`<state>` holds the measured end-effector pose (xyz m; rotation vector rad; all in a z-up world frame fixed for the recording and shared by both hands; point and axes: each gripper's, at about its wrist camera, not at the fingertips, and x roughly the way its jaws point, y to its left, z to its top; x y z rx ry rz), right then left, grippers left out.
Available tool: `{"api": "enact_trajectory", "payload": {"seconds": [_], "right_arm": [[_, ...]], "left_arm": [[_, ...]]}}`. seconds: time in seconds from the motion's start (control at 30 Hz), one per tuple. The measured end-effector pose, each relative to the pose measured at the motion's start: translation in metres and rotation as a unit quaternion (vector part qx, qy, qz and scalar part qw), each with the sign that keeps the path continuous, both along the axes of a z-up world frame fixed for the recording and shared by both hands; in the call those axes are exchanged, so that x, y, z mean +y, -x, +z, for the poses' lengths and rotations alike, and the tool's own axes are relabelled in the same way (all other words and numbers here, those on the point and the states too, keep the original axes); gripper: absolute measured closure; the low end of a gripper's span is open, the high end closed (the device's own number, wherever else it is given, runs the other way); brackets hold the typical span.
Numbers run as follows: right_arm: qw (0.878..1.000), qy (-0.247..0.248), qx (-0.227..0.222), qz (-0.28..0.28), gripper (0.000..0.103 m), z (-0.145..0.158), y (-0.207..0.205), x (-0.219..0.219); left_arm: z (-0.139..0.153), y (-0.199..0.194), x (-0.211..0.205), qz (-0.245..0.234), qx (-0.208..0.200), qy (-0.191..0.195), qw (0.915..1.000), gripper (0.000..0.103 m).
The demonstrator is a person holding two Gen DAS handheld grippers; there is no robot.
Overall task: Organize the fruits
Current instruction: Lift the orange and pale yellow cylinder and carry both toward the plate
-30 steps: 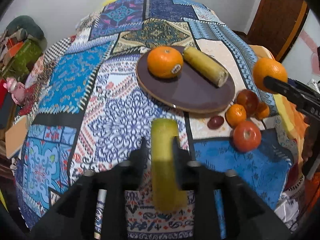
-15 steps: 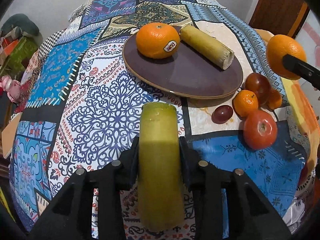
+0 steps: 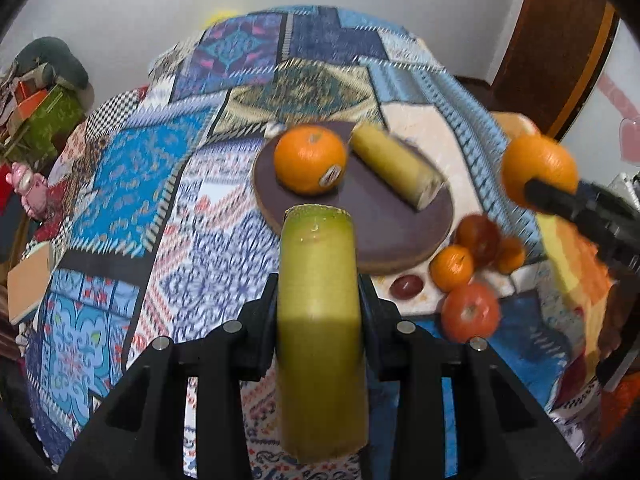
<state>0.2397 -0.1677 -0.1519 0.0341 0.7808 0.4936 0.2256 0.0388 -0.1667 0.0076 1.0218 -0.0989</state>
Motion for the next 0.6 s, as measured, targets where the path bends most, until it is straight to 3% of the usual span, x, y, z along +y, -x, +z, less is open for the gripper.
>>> {"api": "enact_trajectory", "payload": {"seconds": [0.23, 0.6], "right_arm": [[1.000, 0.000, -0.006, -0.001, 0.037, 0.001, -0.006, -0.001], [1.000, -0.002, -0.002, 0.001, 0.037, -0.005, -0.020, -0.001]], "left_arm": [[0.007, -0.028, -0.021, -0.013, -0.011, 0.011, 0.9998, 0.067], [-0.016, -0.080, -0.052, -0.021, 0.005, 0.017, 0.9996, 0.067]]}}
